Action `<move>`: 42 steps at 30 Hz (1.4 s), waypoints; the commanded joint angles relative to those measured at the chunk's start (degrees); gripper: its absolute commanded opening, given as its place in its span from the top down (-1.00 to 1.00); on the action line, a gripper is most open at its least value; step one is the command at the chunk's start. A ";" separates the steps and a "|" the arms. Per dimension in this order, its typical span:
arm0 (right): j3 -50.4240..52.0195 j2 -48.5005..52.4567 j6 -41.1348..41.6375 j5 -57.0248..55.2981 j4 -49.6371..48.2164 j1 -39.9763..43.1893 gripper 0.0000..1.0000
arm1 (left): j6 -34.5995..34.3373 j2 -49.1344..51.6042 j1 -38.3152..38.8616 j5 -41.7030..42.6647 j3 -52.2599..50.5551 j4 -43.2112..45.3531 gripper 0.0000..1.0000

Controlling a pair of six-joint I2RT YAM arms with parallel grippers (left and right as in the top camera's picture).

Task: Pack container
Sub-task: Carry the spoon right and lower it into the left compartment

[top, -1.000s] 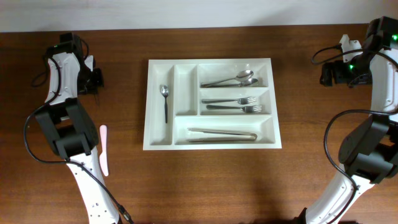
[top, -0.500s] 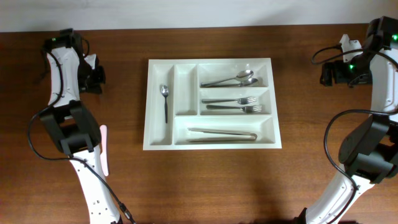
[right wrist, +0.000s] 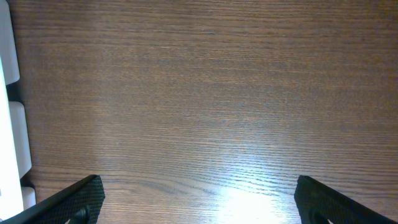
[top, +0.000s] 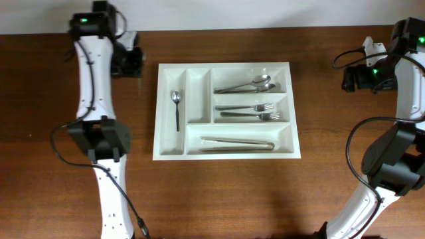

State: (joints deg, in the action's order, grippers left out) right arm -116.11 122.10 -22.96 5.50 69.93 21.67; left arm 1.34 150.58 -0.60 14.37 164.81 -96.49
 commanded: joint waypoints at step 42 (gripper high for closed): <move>0.20 0.42 -0.59 0.50 -0.13 0.11 -0.97 | -5.22 -2.60 9.42 -1.75 -15.15 -0.24 0.74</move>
State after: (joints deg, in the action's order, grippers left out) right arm -116.11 122.10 -22.96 5.50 69.93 21.67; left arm -3.42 150.32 9.23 13.23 150.08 -96.64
